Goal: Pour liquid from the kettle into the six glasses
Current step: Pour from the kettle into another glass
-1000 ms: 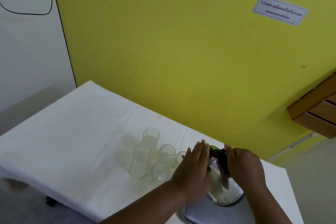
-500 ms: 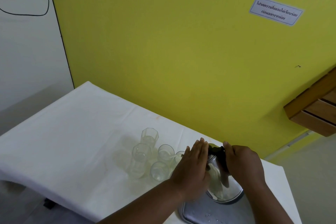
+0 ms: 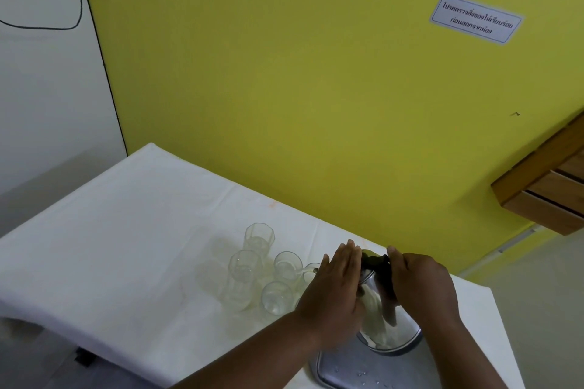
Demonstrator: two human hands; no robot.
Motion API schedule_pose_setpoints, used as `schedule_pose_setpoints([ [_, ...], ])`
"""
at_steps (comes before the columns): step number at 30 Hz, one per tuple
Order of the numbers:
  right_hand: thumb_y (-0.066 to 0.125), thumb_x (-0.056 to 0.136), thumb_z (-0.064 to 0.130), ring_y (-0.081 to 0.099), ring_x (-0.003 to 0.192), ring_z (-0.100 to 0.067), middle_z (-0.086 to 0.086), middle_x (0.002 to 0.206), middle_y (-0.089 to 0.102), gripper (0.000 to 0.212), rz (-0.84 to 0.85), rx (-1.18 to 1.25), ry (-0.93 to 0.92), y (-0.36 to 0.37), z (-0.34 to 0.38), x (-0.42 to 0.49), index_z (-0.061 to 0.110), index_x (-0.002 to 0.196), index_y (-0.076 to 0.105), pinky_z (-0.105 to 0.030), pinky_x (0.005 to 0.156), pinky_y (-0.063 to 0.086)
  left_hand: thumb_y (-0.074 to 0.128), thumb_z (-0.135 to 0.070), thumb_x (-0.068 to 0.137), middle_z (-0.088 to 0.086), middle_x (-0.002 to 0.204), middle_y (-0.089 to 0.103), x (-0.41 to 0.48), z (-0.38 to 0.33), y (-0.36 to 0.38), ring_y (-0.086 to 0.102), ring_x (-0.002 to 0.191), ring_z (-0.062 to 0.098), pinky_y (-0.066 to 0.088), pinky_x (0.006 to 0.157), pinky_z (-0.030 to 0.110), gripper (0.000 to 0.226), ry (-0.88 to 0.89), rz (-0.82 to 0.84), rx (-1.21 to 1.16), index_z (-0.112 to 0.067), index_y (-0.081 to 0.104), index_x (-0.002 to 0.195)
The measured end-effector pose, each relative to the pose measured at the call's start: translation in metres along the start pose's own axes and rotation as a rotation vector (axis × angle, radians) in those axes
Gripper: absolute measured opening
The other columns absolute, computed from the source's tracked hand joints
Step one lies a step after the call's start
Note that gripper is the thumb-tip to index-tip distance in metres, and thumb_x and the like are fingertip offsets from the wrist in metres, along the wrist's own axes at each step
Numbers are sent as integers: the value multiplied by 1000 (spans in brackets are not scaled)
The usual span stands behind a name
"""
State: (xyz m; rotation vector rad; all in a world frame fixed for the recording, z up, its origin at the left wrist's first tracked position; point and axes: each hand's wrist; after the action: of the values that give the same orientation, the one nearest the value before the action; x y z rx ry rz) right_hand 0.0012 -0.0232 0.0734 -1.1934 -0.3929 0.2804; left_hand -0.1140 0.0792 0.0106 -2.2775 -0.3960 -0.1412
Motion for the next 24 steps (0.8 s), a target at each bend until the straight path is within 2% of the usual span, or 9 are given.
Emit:
schedule_pose_setpoints([
  [2, 39, 95, 42, 50, 54, -27, -3, 48, 52, 57, 1, 3, 8, 1, -1, -1, 15, 45, 45, -31, 54, 36, 38, -11, 91, 10, 161, -2, -1, 0, 1, -6, 146, 21, -5, 118, 38, 71, 4, -5, 12, -5, 1, 151],
  [4, 39, 96, 42, 51, 54, -27, -5, 49, 53, 58, 3, 24, 28, 3, -4, -3, 14, 45, 45, -32, 55, 37, 30, -18, 90, 10, 161, -2, 0, 0, 2, -7, 146, 21, -6, 117, 37, 68, 2, 0, 24, -6, 2, 152],
  [8, 42, 96, 40, 53, 57, -31, -7, 49, 55, 59, 10, 132, 110, 9, -9, -10, 10, 45, 48, -33, 57, 38, 16, -30, 79, 11, 161, 0, 1, -2, 2, -7, 146, 22, -7, 117, 40, 77, 20, 7, 42, -6, 6, 151],
  [12, 47, 96, 35, 51, 60, -36, -13, 50, 55, 58, -8, 285, 183, 10, -10, -16, 8, 44, 47, -37, 58, 34, 16, -30, 77, 14, 160, 4, 2, -5, 3, -4, 146, 26, 0, 117, 47, 78, 52, -19, 68, -3, 11, 150],
  [18, 46, 95, 34, 59, 68, -38, -16, 60, 66, 54, -96, 481, 240, 8, -16, -23, 6, 53, 62, -42, 67, 45, 23, -24, 75, 17, 158, 14, 10, -19, -4, 1, 146, 29, 6, 116, 52, 76, 141, -120, 122, -1, 21, 147],
  [20, 47, 95, 34, 57, 66, -40, -19, 57, 63, 55, -133, 514, 245, 3, -16, -22, 1, 52, 60, -44, 66, 46, 23, -23, 75, 17, 158, 15, 13, -26, -7, 2, 146, 30, 7, 116, 52, 75, 164, -136, 139, -1, 22, 147],
  [24, 46, 95, 36, 57, 64, -38, -15, 56, 63, 54, -135, 491, 203, -9, -21, -16, 3, 55, 63, -39, 63, 43, 23, -23, 75, 18, 158, 17, 19, -34, -7, 3, 146, 30, 8, 116, 52, 74, 169, -145, 126, 0, 23, 146],
])
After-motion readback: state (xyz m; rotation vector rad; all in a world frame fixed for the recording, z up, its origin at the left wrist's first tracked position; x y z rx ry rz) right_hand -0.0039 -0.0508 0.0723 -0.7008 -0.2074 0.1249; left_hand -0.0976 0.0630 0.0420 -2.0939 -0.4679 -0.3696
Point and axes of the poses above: each hand's wrist, its own x-axis towards the middle knuckle, its own y-axis out of the palm, z = x × y
